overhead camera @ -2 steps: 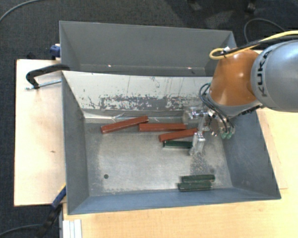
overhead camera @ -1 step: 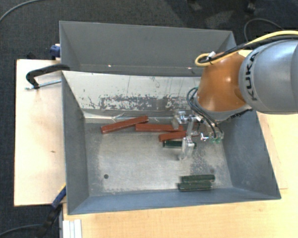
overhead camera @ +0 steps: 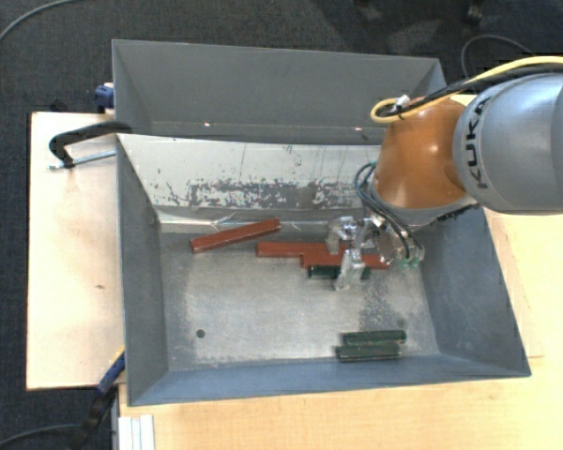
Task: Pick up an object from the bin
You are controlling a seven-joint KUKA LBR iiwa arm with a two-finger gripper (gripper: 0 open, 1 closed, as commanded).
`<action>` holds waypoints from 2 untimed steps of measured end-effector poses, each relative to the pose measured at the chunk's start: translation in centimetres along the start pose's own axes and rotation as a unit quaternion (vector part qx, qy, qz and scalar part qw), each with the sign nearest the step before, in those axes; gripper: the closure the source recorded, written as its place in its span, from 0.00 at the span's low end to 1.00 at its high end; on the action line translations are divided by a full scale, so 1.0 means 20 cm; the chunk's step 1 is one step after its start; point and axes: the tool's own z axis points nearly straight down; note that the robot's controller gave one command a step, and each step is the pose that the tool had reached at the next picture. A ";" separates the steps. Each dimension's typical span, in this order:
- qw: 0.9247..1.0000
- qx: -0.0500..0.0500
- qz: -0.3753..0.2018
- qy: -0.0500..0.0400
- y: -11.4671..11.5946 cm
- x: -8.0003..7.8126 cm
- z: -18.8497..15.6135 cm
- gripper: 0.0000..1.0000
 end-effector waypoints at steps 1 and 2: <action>1.000 0.000 0.015 -0.002 0.12 0.14 -0.58 1.00; 0.999 0.001 0.047 -0.004 0.08 -0.04 -1.14 1.00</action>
Offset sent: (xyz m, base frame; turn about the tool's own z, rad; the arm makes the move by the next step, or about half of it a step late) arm -0.0326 0.0190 0.1090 0.0315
